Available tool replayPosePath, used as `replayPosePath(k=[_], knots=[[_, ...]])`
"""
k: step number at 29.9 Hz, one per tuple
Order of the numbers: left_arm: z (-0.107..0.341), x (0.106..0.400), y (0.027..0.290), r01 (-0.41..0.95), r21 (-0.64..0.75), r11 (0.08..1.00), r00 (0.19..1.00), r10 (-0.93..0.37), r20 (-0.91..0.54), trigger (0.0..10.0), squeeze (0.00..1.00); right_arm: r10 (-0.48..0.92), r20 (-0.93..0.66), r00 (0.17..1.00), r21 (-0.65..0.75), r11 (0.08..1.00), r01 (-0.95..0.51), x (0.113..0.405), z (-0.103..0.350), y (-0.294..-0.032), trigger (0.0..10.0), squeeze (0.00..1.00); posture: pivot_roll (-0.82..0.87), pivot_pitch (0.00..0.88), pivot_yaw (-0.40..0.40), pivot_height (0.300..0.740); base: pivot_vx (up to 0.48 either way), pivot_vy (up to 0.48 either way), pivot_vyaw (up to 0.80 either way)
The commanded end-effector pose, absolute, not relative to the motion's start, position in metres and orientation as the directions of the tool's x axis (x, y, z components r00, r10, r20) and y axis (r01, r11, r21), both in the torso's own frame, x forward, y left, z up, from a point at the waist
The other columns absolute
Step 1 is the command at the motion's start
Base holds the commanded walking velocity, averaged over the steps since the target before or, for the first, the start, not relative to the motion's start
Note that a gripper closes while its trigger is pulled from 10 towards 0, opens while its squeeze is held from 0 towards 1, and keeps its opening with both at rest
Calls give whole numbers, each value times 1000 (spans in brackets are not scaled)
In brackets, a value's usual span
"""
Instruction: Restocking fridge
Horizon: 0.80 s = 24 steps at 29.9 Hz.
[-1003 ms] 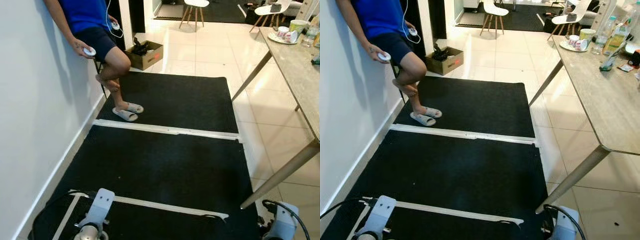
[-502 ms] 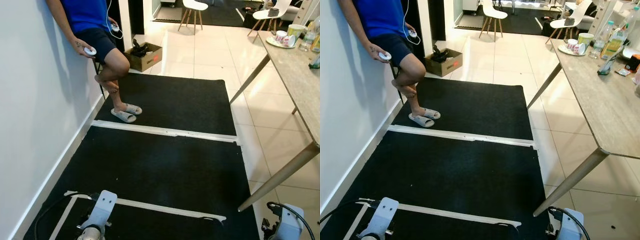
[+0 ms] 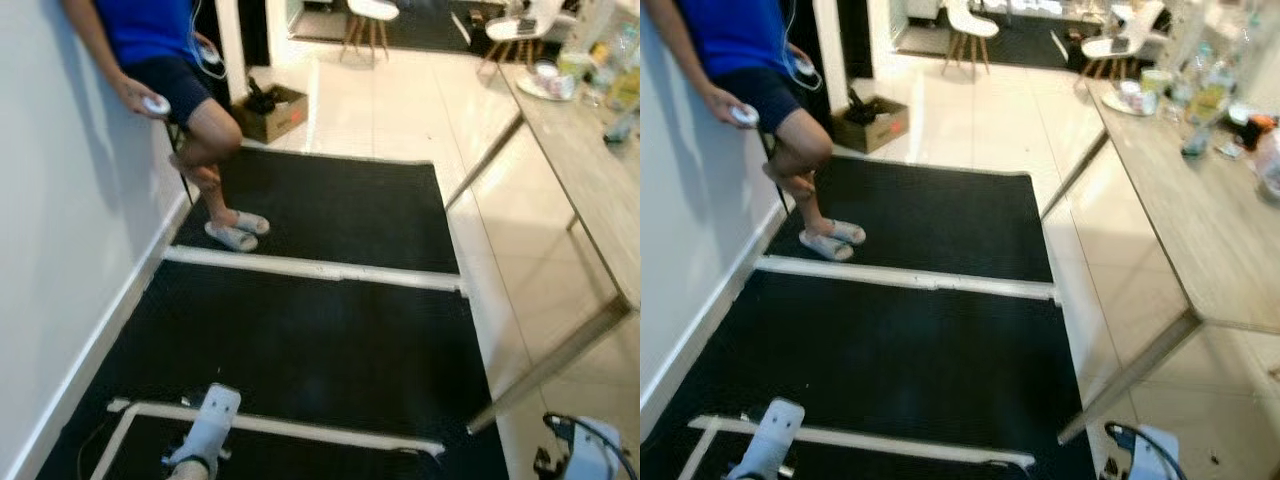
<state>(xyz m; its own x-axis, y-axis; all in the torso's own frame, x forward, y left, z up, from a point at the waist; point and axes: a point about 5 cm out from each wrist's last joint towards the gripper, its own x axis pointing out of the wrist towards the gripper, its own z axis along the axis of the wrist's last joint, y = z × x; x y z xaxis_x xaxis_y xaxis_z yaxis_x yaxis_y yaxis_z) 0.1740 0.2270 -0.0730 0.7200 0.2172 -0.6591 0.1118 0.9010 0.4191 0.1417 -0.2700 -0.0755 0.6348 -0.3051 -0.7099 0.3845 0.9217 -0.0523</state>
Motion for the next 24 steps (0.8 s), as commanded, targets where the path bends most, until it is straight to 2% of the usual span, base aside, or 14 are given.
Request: replayPosePath(k=[1,20,24], knots=[[-75,171,227,115,417,902,709,219,-670,10000,0,-310,-705,638,-57,921,385,140,-75,-271,10000,0,-29,0,-68,740,270,0,0],[-76,170,225,119,414,903,708,215,-672,10000,0,-310,-712,631,-48,917,397,137,-76,-271,10000,0,-29,0,-72,740,262,0,0],[-76,170,225,119,413,903,708,215,-673,10000,0,-311,-712,630,-46,916,399,137,-76,-271,10000,0,-29,0,-73,740,260,0,-420]])
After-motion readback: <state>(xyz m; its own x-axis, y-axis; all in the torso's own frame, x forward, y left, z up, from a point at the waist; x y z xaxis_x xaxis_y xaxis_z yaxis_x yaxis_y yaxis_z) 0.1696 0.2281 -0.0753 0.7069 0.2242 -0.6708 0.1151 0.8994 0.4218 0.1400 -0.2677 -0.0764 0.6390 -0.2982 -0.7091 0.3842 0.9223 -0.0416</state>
